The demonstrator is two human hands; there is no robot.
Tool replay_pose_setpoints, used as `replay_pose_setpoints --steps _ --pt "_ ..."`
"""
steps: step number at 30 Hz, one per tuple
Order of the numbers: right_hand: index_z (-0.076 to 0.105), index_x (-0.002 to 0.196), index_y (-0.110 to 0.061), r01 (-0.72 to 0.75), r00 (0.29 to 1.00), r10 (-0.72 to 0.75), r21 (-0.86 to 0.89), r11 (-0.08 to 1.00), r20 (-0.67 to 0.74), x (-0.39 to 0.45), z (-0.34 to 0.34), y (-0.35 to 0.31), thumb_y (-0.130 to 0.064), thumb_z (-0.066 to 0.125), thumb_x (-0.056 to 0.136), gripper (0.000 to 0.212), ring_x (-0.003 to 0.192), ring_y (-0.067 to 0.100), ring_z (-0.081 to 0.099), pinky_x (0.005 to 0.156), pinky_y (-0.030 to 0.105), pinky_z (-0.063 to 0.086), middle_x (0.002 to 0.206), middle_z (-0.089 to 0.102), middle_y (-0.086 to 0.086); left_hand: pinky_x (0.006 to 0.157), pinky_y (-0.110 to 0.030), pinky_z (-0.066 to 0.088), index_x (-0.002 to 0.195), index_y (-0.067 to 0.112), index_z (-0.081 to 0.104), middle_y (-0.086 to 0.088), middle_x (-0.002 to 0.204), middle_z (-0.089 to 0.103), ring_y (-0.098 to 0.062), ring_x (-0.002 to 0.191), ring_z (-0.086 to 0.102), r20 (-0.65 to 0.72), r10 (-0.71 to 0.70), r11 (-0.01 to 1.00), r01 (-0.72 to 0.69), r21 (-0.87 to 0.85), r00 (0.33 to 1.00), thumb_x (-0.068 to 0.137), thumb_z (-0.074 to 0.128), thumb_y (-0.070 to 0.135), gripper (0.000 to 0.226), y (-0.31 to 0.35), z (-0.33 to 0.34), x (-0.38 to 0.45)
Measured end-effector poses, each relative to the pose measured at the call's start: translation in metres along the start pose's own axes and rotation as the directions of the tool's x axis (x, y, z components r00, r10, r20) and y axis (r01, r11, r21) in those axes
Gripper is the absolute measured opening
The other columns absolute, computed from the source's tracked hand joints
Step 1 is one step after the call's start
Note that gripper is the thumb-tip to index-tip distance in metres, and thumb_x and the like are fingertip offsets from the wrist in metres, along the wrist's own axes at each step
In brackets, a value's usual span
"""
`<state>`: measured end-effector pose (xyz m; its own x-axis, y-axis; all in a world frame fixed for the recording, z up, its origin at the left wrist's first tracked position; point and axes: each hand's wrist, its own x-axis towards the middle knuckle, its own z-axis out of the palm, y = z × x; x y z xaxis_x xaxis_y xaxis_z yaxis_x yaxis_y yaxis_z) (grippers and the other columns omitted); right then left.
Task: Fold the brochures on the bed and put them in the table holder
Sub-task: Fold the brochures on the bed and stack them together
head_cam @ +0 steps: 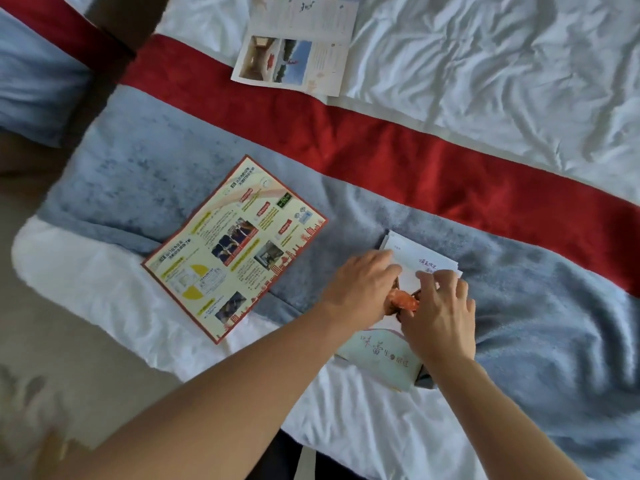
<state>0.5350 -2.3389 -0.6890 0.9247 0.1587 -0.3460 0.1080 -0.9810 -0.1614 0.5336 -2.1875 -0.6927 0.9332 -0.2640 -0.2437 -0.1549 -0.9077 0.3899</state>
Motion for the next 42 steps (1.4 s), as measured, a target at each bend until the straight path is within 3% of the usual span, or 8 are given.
replay_pose_setpoints --steps 5,14,22,32,35,37,39,42 --pt "0.064 0.121 -0.012 0.146 0.988 -0.143 0.067 0.987 -0.05 0.003 0.003 -0.044 -0.015 0.075 0.075 0.048 0.102 0.036 0.051 0.085 0.049 0.044 0.114 0.056 0.014 0.099 -0.041 0.043 0.123 0.01 0.057 -0.009 0.133 0.054 -0.027 0.122 0.049 -0.118 -0.125 0.988 0.113 -0.104 0.985 0.086 0.066 0.02 0.039 -0.044 -0.012 -0.011" --pt "0.053 0.136 -0.01 0.345 0.931 -0.355 0.12 0.931 0.08 0.019 0.021 -0.162 -0.026 0.071 0.083 0.058 0.125 0.033 0.048 0.102 0.048 0.04 0.139 0.05 0.012 0.093 -0.036 0.046 0.121 0.014 0.055 -0.003 0.124 0.054 -0.022 0.115 0.051 -0.193 -0.387 0.922 0.379 -0.081 0.901 0.091 0.059 0.03 0.035 -0.178 -0.036 -0.077" --pt "0.044 0.146 -0.018 0.455 0.873 -0.464 0.092 0.886 0.151 0.022 0.039 -0.233 -0.042 0.063 0.089 0.064 0.145 0.028 0.028 0.118 0.046 0.025 0.156 0.035 0.007 0.08 -0.041 0.05 0.107 0.012 0.059 -0.007 0.107 0.061 -0.026 0.099 0.056 -0.212 -0.776 0.597 0.8 0.056 0.594 0.093 0.048 0.054 0.045 -0.27 -0.062 -0.137" --pt "0.048 0.143 -0.022 0.41 0.887 -0.409 0.042 0.911 0.215 0.024 0.043 -0.245 -0.057 0.058 0.086 0.067 0.149 0.026 0.019 0.117 0.05 0.026 0.16 0.027 0.004 0.054 -0.032 0.04 0.066 0.011 0.049 -0.008 0.068 0.061 -0.029 0.064 0.06 -0.049 -0.83 0.547 0.793 -0.267 0.556 0.1 0.032 0.048 0.053 -0.302 -0.078 -0.134" --pt "0.046 0.143 -0.023 0.403 0.884 -0.402 0.046 0.914 0.236 0.025 0.044 -0.245 -0.059 0.057 0.085 0.069 0.15 0.025 0.016 0.118 0.05 0.024 0.161 0.024 0.004 0.058 -0.03 0.041 0.077 0.009 0.067 -0.005 0.078 0.068 -0.028 0.073 0.066 0.127 -0.906 0.282 0.801 -0.528 0.403 0.098 0.03 0.056 0.063 -0.302 -0.091 -0.122" --pt "0.044 0.146 -0.023 0.388 0.889 -0.39 0.058 0.92 0.241 0.025 0.043 -0.245 -0.059 0.056 0.087 0.069 0.15 0.024 0.016 0.118 0.051 0.024 0.162 0.024 0.003 0.053 -0.029 0.051 0.091 0.008 0.07 -0.01 0.081 0.075 -0.026 0.069 0.073 0.384 -0.883 -0.098 0.694 -0.713 0.27 0.096 0.028 0.06 0.068 -0.306 -0.098 -0.119" --pt "0.039 0.148 -0.023 0.357 0.9 -0.365 0.079 0.931 0.237 0.025 0.042 -0.246 -0.058 0.056 0.09 0.07 0.15 0.024 0.018 0.118 0.051 0.025 0.162 0.025 0.002 0.047 -0.028 0.055 0.094 0.004 0.069 -0.017 0.077 0.075 -0.025 0.059 0.073 0.574 -0.773 -0.404 0.487 -0.775 0.272 0.099 0.027 0.053 0.065 -0.311 -0.101 -0.121" --pt "0.036 0.151 -0.023 0.289 0.925 -0.321 0.173 0.942 0.204 0.026 0.041 -0.248 -0.051 0.05 0.096 0.064 0.148 0.021 0.025 0.117 0.049 0.032 0.16 0.032 0.001 0.051 -0.029 0.058 0.105 0.001 0.067 -0.014 0.072 0.075 -0.023 0.059 0.073 0.543 -0.756 -0.38 0.43 -0.819 0.366 0.099 0.038 0.024 0.037 -0.315 -0.094 -0.12"
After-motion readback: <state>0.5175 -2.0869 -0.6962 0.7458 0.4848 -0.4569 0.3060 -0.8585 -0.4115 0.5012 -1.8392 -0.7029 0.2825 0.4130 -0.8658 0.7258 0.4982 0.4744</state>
